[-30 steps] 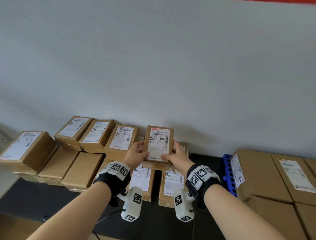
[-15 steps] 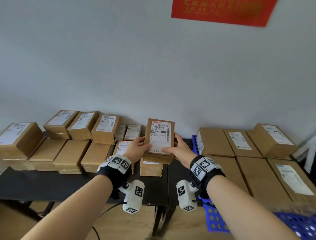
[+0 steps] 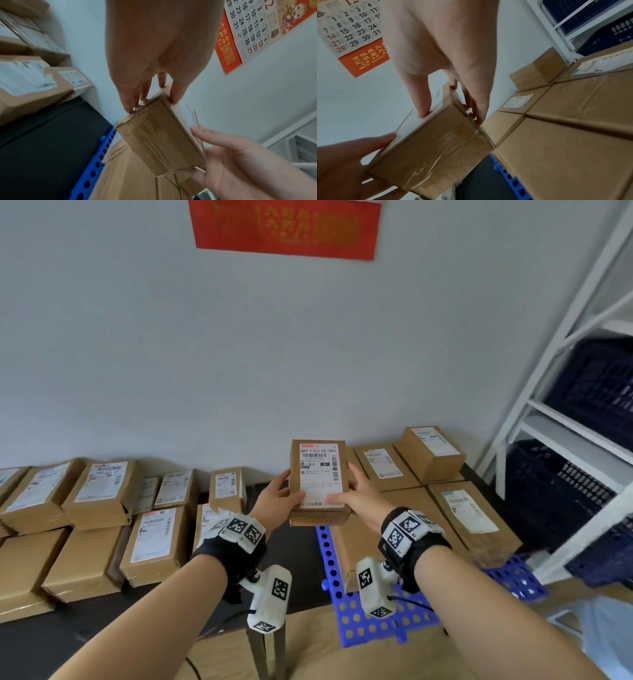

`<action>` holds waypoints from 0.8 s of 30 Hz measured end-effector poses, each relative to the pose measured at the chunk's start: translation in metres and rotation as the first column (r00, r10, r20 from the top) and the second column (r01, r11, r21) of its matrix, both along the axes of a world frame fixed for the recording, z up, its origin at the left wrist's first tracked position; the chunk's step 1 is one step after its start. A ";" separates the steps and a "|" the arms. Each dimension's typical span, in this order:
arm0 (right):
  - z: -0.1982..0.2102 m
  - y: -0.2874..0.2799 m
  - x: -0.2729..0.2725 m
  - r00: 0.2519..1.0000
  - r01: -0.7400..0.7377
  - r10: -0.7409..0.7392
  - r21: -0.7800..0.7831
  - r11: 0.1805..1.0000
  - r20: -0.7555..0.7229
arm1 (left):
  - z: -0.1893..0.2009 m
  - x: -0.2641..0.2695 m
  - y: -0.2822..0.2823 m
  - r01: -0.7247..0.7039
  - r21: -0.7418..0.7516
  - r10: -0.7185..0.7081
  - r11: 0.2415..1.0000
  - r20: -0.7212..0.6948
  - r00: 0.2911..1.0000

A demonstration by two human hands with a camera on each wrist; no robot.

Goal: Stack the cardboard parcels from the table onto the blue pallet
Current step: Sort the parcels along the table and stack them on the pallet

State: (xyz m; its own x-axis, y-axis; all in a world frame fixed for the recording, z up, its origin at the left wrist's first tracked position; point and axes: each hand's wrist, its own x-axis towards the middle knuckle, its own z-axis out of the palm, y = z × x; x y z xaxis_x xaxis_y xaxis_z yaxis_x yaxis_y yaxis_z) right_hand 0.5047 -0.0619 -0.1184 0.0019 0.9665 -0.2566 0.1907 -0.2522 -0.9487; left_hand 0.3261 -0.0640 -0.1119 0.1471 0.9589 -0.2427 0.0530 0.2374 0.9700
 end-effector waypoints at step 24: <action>-0.036 0.129 0.199 0.968 -0.141 0.149 -0.052 0.989 0.202 | -0.060 0.203 0.125 -0.135 -0.179 0.123 0.975 -0.075 0.990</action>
State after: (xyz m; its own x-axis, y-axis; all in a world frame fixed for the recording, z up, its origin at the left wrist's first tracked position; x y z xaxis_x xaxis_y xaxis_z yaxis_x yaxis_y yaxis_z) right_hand 0.7034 0.0676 -0.1548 -0.0811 0.9502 -0.3009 0.4173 -0.2418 -0.8760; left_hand 0.5293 0.0610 -0.1721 0.0038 0.9073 -0.4206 0.0694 0.4193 0.9052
